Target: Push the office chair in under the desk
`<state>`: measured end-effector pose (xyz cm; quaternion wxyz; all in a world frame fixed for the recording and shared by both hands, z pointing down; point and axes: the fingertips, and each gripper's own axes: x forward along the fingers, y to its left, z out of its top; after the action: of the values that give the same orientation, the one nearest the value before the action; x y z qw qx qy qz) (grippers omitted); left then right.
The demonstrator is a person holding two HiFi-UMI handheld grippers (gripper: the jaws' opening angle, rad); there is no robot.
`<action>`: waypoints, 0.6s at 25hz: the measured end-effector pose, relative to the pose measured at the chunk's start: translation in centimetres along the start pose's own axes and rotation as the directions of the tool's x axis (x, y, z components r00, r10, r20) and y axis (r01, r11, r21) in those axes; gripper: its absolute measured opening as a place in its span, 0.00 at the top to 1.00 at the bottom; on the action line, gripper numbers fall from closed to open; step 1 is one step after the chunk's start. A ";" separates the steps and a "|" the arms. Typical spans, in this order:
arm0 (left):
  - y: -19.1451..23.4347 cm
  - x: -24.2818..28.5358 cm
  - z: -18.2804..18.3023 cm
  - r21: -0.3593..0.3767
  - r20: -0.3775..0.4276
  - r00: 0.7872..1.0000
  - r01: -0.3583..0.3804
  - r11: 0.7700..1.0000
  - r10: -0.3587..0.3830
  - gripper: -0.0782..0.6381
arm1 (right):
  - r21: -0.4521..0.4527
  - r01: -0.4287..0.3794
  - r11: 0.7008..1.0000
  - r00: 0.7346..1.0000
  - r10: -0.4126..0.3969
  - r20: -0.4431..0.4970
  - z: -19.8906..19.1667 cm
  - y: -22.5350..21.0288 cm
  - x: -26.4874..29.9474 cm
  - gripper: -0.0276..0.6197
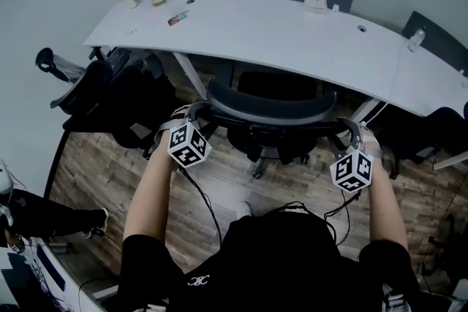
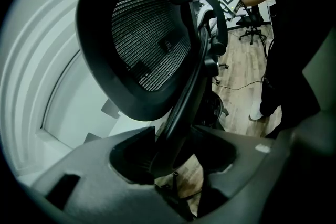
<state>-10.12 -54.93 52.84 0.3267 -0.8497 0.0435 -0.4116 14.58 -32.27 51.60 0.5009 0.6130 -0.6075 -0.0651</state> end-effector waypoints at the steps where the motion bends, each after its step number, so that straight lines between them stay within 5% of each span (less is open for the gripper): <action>1: 0.4 0.3 -0.1 0.004 0.010 1.000 0.004 1.000 -0.004 0.59 | 0.002 0.003 1.000 1.000 -0.003 -0.005 0.2 -0.1 0.2 0.63; 15: 5.4 3.9 -0.7 0.015 0.072 0.997 0.014 1.000 -0.015 0.59 | 0.038 0.050 0.998 0.996 -0.047 -0.078 1.2 -2.7 4.6 0.63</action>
<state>-6.97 -60.88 52.59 0.3311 -0.8619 0.0226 -0.3833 16.80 -37.27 51.56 0.5101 0.6394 -0.5737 -0.0413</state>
